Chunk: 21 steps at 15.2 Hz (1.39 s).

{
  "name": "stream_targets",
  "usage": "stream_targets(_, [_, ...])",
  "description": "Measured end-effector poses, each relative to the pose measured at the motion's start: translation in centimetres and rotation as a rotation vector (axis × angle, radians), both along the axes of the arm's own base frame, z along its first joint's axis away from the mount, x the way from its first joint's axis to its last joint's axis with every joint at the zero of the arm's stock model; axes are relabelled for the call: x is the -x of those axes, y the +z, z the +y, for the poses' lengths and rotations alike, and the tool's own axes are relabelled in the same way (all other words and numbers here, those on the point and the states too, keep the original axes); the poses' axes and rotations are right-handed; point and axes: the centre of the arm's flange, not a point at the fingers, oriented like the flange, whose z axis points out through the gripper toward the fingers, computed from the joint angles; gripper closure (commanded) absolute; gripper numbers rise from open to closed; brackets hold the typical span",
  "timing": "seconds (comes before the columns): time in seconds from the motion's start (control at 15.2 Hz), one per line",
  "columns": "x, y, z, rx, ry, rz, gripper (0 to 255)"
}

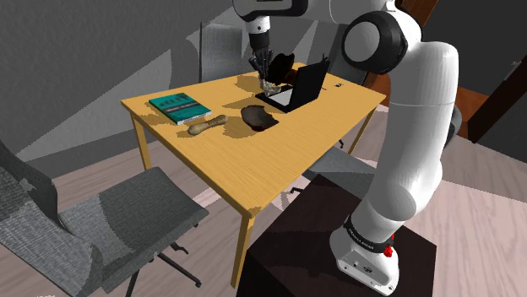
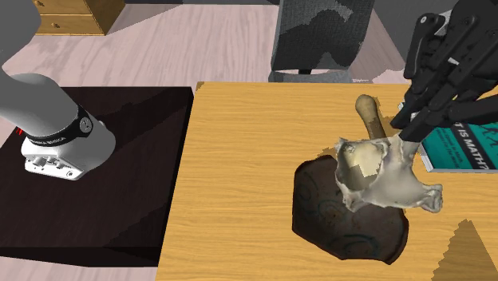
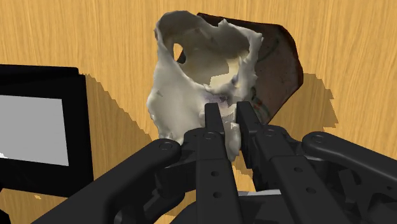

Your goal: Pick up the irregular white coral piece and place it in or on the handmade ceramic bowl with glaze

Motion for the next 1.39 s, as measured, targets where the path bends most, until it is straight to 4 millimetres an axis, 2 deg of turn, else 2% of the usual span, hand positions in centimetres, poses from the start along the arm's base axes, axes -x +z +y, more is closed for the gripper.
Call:
stream_targets(1.25, [0.0, -10.1, -0.1, 0.000, 0.000, 0.000, 255])
stream_targets(1.39, [0.0, -10.6, -0.1, 0.000, 0.000, 0.000, 255])
